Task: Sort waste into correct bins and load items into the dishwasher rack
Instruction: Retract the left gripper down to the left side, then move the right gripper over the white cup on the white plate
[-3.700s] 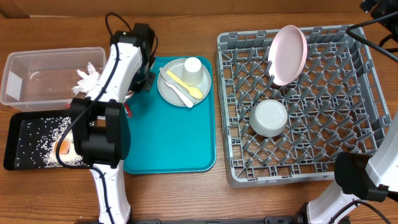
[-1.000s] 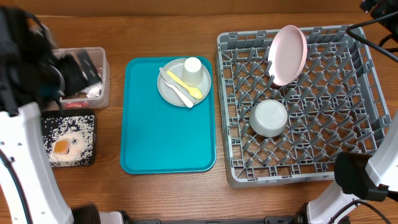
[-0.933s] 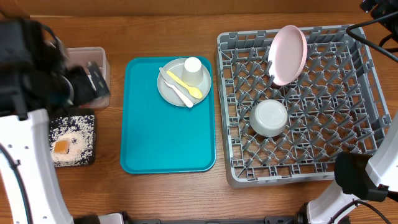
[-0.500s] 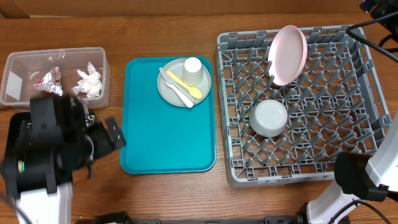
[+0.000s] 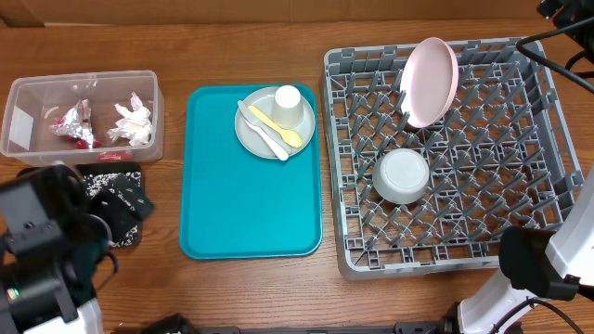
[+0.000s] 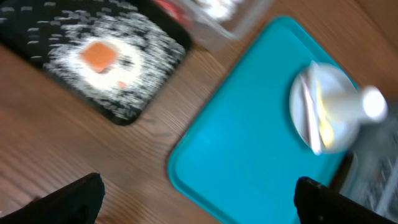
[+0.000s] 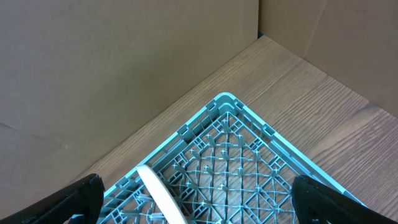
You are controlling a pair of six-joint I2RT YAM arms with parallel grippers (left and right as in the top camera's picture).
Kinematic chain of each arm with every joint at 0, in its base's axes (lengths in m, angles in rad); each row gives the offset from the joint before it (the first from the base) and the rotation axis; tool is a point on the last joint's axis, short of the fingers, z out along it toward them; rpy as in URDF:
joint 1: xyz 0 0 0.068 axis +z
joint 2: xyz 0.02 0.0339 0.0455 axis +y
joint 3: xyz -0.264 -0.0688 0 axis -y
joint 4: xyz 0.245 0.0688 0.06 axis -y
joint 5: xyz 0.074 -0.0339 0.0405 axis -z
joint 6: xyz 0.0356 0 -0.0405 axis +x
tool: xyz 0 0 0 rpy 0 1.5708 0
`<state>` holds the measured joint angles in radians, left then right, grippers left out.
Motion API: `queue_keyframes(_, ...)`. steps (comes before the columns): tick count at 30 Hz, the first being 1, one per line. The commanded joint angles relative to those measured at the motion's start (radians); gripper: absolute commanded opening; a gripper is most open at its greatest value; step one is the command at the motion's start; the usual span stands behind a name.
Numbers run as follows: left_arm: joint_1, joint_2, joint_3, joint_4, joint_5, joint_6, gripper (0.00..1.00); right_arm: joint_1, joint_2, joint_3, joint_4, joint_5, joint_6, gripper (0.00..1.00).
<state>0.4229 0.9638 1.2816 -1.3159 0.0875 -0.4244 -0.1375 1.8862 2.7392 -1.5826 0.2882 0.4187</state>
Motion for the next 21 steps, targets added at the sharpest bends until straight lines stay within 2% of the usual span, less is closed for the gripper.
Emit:
queue_keyframes(1,0.104,0.043,-0.008,0.007,-0.068,-0.038,1.00,-0.002,0.000,-0.003,0.005,0.010,0.005,1.00)
queue_keyframes(6,0.194,0.094,-0.008,-0.042,-0.063,-0.063,1.00,-0.002,0.000,-0.003,0.048,-0.043,0.014,1.00)
queue_keyframes(11,0.196,0.114,-0.008,-0.045,-0.073,-0.062,1.00,-0.002,0.000,-0.003,0.134,-0.360,0.112,1.00)
queue_keyframes(17,0.196,0.128,-0.008,-0.045,-0.072,-0.062,1.00,-0.002,0.000,-0.003,0.130,-0.508,0.142,1.00)
queue_keyframes(21,0.196,0.129,-0.008,-0.045,-0.072,-0.062,1.00,0.006,0.005,-0.003,0.169,-0.758,0.206,1.00)
